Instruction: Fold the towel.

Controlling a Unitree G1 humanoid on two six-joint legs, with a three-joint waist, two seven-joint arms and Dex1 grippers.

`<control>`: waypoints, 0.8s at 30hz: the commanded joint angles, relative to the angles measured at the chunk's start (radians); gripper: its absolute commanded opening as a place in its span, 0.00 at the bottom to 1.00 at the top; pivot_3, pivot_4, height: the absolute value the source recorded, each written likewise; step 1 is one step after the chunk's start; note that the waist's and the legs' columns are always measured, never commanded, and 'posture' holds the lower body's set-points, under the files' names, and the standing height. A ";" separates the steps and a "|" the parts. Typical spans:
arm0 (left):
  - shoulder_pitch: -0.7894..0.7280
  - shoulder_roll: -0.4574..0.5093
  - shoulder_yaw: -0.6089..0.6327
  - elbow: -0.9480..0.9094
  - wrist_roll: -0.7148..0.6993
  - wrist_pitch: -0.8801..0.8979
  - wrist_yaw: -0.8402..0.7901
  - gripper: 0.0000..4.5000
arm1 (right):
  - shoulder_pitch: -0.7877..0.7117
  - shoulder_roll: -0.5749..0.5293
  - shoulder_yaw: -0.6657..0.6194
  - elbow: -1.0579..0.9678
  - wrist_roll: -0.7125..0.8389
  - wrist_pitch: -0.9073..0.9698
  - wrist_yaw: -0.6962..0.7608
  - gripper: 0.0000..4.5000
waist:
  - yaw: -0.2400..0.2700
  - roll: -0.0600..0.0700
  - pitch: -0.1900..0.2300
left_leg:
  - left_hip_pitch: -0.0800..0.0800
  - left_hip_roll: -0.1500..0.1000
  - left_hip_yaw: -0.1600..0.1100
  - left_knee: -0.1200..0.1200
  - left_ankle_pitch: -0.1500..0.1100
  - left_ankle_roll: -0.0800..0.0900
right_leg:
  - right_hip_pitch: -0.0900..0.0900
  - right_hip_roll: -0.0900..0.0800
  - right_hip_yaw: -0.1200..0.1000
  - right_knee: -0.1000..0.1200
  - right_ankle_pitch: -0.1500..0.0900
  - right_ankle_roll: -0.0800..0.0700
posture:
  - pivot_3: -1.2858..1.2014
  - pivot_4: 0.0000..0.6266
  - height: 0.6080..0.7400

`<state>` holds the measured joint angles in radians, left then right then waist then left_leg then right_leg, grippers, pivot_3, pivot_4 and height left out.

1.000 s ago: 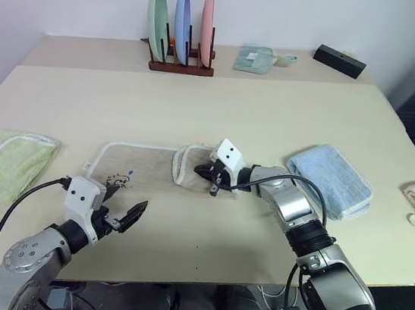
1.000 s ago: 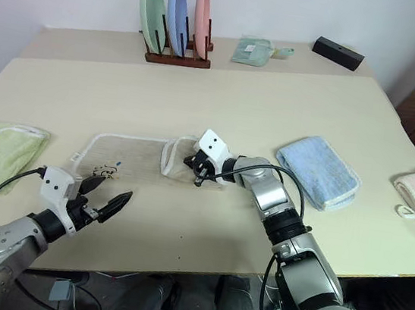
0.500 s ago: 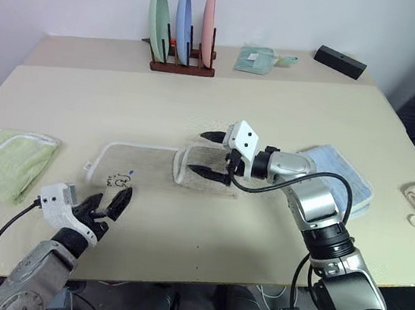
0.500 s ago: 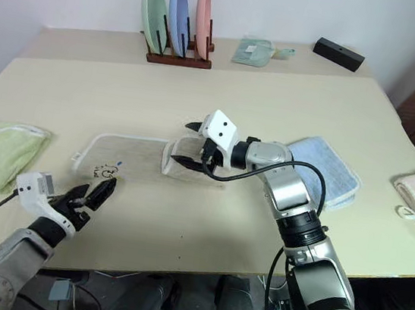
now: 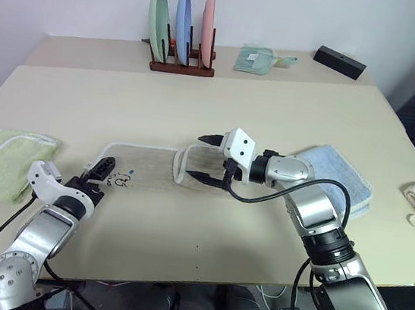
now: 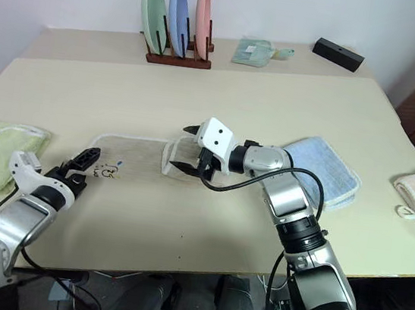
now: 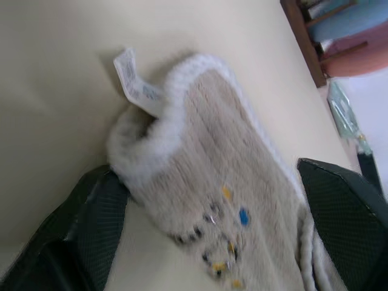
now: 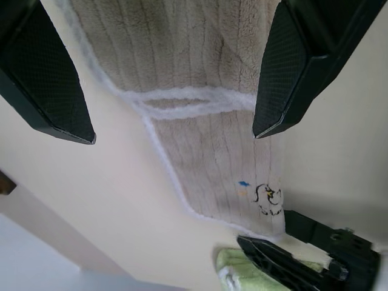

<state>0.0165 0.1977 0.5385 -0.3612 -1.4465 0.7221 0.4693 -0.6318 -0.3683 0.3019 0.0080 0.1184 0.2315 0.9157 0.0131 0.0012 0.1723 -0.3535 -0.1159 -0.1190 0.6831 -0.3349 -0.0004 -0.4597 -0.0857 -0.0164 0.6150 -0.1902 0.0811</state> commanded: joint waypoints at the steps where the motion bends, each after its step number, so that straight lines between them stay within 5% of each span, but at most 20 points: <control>1: -0.011 0.001 -0.003 0.022 -0.008 -0.040 0.014 0.61 | 0.020 -0.008 0.006 -0.056 -0.025 -0.023 -0.015 0.95 | 0.001 -0.001 0.000 | 0.000 0.000 0.000 0.000 0.000 0.000 | 0.000 0.000 0.000 0.000 0.000 0.000 | 0.52 0.24 1.00; 5: -0.023 0.006 0.005 0.031 -0.004 -0.079 0.007 0.14 | 0.051 -0.019 0.004 -0.086 -0.037 -0.011 -0.025 0.95 | 0.000 -0.002 -0.001 | -0.001 0.000 0.000 0.000 0.000 0.000 | 0.000 0.000 0.001 0.000 0.000 0.000 | 0.52 0.24 1.00; 7: -0.026 0.025 0.009 0.020 0.020 -0.100 -0.026 0.01 | 0.060 -0.021 0.002 -0.097 -0.042 -0.004 -0.030 0.95 | 0.000 -0.002 -0.001 | -0.001 0.000 0.001 0.000 0.000 0.000 | -0.001 0.000 0.001 0.000 0.000 0.000 | 0.52 0.24 1.00; 11: -0.027 0.096 0.005 -0.029 0.101 -0.130 -0.118 0.01 | 0.076 -0.035 -0.006 -0.112 -0.048 0.009 -0.041 0.95 | -0.001 -0.002 -0.001 | -0.001 0.001 0.001 0.000 0.000 0.000 | -0.001 0.002 0.001 0.000 0.000 0.000 | 0.52 0.24 1.00; 17: -0.008 0.397 0.037 -0.102 0.162 -0.078 -0.421 0.01 | 0.118 -0.112 -0.058 -0.114 -0.047 0.019 -0.037 0.95 | 0.000 -0.004 0.000 | -0.001 0.002 0.002 0.000 -0.001 -0.001 | -0.002 0.004 0.003 -0.001 0.000 -0.001 | 0.52 0.24 1.00; 24: -0.145 0.555 -0.233 -0.157 0.319 -0.024 -0.715 0.01 | 0.113 -0.126 -0.061 -0.072 -0.061 -0.003 -0.049 0.95 | 0.000 -0.004 0.000 | 0.000 0.002 0.004 -0.001 -0.001 -0.001 | -0.001 0.004 0.005 -0.001 0.000 0.000 | 0.52 0.24 1.00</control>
<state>-0.0868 0.7306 0.3661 -0.4697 -1.1657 0.6933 -0.1766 -0.5048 -0.4962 0.2551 -0.0508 0.0582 0.2469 0.8736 0.0126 -0.0033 0.1724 -0.3542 -0.1135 -0.1153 0.6826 -0.3359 -0.0012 -0.4612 -0.0816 -0.0118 0.6137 -0.1900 0.0806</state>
